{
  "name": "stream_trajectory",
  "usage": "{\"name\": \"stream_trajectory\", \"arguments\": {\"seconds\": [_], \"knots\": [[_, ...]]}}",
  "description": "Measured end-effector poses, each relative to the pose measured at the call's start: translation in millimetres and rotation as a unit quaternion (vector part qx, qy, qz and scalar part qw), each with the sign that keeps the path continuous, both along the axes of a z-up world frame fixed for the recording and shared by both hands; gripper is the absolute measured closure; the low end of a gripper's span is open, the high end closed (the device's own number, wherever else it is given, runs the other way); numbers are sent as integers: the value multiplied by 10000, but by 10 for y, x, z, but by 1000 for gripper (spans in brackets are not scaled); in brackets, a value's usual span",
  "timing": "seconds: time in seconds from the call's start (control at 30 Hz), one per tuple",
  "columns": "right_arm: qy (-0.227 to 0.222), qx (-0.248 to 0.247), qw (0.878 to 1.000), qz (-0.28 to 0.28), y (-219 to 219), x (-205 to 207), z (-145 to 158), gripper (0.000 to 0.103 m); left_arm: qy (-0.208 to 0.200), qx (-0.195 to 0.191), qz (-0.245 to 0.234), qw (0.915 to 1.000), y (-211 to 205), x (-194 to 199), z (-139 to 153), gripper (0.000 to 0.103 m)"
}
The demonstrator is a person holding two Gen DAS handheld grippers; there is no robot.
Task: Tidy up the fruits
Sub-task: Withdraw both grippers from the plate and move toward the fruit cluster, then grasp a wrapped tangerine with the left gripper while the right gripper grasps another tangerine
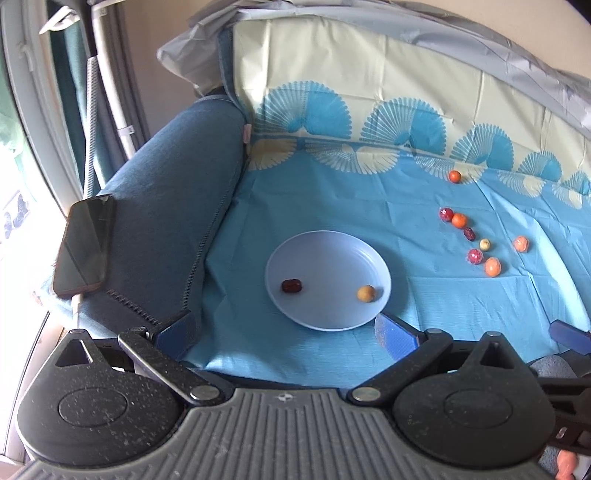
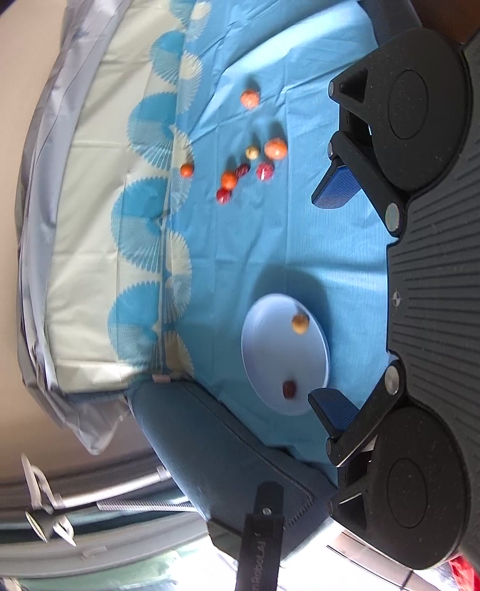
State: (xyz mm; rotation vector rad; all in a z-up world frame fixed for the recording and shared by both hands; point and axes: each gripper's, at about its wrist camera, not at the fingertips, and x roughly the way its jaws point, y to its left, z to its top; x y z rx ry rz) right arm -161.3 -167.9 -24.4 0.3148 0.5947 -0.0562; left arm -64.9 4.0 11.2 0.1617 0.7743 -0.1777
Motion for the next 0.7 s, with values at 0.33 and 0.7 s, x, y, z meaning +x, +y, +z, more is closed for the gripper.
{"name": "stream_trajectory", "arguments": {"seconds": [0.33,0.7], "knots": [[257,44,9930,-1150,-996,204,-452,1,321,265,-841,9956,-1068,537,-253,0],[619,94,9739,-2180,-2374,855,-1127,1,796,290,-1596,9835,-2600,1257,-974,0]]}}
